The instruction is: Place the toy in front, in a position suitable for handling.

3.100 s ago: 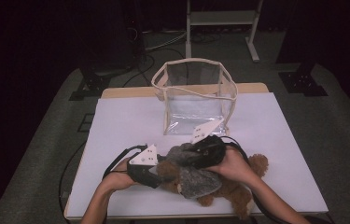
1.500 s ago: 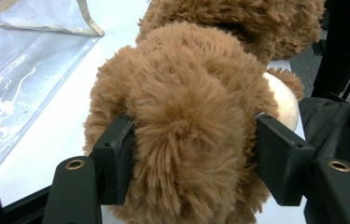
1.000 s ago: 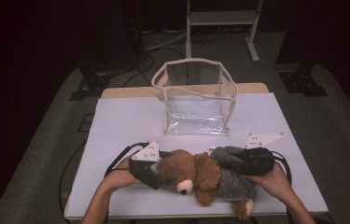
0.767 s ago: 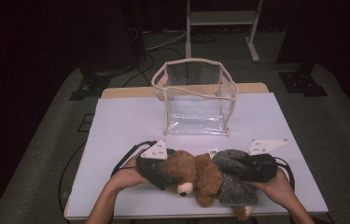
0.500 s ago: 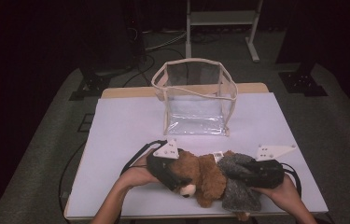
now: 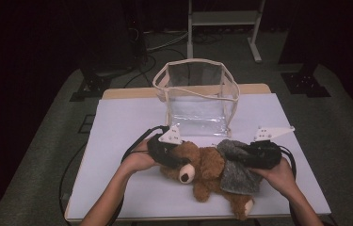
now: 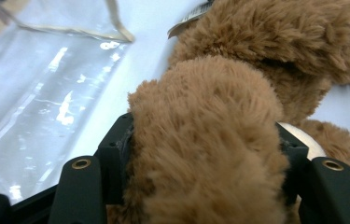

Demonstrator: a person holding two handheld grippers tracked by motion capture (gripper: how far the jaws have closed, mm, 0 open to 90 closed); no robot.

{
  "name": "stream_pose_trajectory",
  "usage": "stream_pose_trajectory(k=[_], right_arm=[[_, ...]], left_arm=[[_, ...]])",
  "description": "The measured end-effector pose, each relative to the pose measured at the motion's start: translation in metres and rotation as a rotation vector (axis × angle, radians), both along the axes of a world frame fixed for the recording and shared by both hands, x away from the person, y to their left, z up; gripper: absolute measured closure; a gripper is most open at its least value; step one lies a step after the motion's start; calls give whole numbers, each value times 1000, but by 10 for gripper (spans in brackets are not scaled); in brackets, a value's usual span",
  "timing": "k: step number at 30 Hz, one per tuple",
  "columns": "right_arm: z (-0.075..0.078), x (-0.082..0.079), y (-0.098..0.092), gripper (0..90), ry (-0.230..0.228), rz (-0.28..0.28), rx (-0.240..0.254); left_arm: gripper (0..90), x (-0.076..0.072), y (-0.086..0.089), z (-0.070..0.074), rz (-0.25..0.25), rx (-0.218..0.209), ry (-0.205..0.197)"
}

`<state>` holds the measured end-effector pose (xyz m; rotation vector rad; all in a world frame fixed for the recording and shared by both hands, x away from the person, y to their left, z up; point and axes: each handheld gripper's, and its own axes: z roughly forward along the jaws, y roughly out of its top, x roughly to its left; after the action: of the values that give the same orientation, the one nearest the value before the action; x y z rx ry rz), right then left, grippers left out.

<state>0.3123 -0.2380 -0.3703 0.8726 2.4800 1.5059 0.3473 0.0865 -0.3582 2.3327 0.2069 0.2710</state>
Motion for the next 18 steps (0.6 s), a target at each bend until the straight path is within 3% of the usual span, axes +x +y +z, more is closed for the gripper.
stream_pose_trajectory(k=[6, 10, 12, 15, 18], right_arm=[[12, 36, 17, 651, -17, 2, -24], [13, 52, 25, 650, -1, 10, -28], [14, 56, 27, 650, 1, 12, -30], [20, 70, 27, 651, 6, -24, -16], [19, 76, 28, 651, 15, -33, -31]], left_arm=[[398, 21, 7, 14, 43, 28, -67], [394, 31, 21, 12, 80, 12, -74], [387, 32, 23, 11, 79, 7, -74], [368, 25, 31, 4, 47, -45, -66], [349, 20, 34, 1, 41, -56, -62]])
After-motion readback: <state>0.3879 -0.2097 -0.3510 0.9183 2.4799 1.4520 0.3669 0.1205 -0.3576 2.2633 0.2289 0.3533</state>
